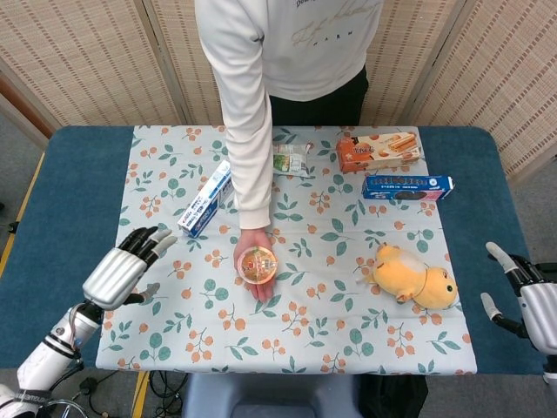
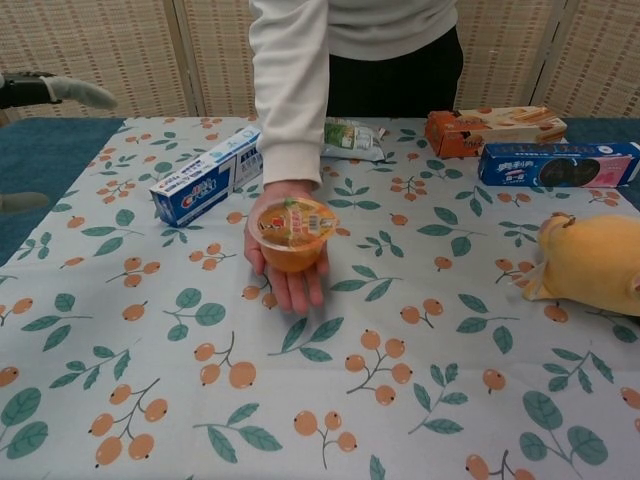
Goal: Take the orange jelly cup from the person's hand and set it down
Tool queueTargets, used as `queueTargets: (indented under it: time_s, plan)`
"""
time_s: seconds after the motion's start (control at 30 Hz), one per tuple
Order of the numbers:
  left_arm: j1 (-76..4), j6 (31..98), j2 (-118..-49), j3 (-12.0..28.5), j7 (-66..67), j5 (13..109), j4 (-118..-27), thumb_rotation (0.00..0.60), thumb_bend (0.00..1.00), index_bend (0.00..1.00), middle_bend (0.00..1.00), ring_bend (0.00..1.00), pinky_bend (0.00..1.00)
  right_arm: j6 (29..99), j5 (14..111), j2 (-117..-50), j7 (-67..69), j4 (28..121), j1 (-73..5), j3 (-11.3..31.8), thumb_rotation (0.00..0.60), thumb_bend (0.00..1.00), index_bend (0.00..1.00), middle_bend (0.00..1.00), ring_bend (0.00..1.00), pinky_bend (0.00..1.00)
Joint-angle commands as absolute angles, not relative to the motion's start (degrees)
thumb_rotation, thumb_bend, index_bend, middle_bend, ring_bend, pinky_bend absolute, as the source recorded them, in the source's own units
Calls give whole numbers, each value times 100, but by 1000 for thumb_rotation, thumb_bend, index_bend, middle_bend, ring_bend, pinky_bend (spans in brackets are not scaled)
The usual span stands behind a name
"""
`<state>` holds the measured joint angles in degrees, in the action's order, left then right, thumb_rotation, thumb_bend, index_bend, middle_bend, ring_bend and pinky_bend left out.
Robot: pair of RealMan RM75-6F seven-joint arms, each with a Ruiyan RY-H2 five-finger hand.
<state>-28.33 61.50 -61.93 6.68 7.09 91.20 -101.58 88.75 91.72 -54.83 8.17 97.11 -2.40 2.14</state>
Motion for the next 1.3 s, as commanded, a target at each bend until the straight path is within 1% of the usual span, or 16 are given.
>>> queueTargets:
  time_s: [0.03,0.1,0.27,0.47,0.7,0.93,1.3]
  plan:
    - [-3354,5637,-6309,714,414,9410,-10028,600,309,54,0,0,63,8871,9166,-5472,797,9727,-237,210,600,383,98,243,195,411]
    - [-3628,5361,-6401,740,356,9473,-9977,600,309,47,0,0,48,8875,9162,-5462,783,9743,-230,207,600,383,98,243,195,411]
    - [-4167,4811,-6725,828,347,9394,-9817,600,309,27,0,0,47,8905,9152,-5437,768,9764,-204,204,600,383,98,243,195,411]
    - [-4728,4192,-7154,969,526,8981,-9605,600,309,3,0,0,46,8907,9133,-5433,783,9757,-188,200,600,383,98,243,195,411]
    - [-5201,3722,-7507,1065,976,8501,-9397,600,309,0,0,0,46,8893,9110,-5424,805,9736,-190,207,600,383,98,243,195,411]
    - [-5534,3496,-7792,1078,1390,8063,-9238,600,309,0,0,0,45,8884,9089,-5418,807,9732,-175,199,600,383,98,243,195,411]
    - [-5913,3372,-8199,1001,1867,7443,-8871,600,309,0,0,0,45,8911,9058,-5401,824,9721,-129,188,600,384,98,243,195,411]
